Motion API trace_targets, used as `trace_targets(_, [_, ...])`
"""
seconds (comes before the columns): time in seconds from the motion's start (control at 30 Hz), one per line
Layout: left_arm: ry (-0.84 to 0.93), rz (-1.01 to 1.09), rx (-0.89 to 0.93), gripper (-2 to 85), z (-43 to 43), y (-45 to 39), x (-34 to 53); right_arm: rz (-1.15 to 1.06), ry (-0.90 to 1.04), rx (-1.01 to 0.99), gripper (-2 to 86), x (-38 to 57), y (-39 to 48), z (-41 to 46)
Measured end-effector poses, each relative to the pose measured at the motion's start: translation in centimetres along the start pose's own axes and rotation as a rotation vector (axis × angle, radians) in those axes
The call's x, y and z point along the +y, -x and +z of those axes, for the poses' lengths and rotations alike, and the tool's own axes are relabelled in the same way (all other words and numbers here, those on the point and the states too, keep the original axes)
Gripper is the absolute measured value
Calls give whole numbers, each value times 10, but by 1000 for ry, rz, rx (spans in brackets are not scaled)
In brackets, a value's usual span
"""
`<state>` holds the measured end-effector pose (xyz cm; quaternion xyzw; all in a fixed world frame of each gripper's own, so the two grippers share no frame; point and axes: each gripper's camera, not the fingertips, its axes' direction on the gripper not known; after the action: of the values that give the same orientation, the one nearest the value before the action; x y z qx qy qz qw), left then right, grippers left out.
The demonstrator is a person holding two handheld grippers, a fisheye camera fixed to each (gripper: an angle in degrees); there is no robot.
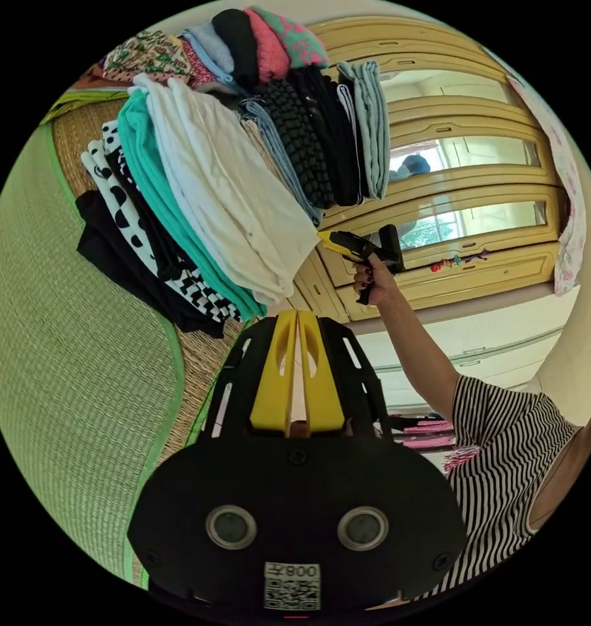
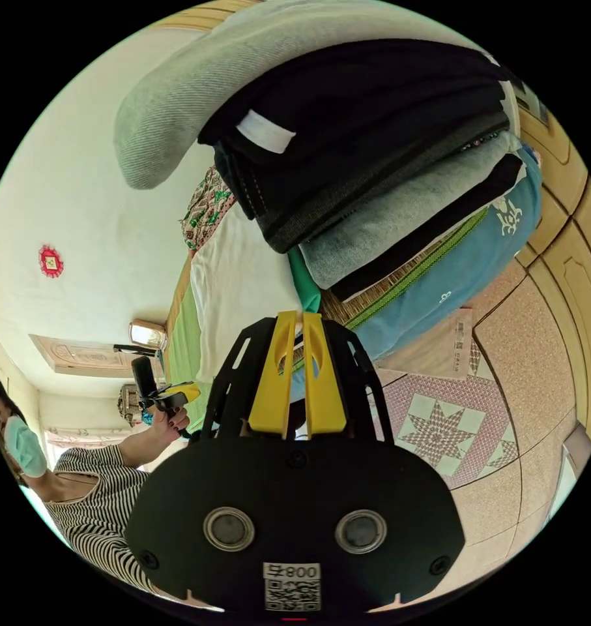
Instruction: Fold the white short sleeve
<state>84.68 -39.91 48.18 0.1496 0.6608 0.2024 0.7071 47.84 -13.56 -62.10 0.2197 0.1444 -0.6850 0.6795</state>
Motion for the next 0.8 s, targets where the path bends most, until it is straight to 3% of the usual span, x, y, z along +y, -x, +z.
trace_targets(0.13, [-29,88,-126,2,2,4,-20,-13,-106,141,2,21,21,-13])
trace_targets(0.23, [55,73,-220,1,24,22,-34,-114,-167,154,1,38,60,-12])
trace_targets(0.43, [80,4,-213,1,45,55,-33,-374,-50,89,0,47,152,68])
trace_targets(0.63, [5,65,-220,1,25,62,-25,-503,120,272,1,56,196,173])
trace_targets(0.8, [0,70,-339,1,11,74,-29,-533,57,375,1,77,207,206])
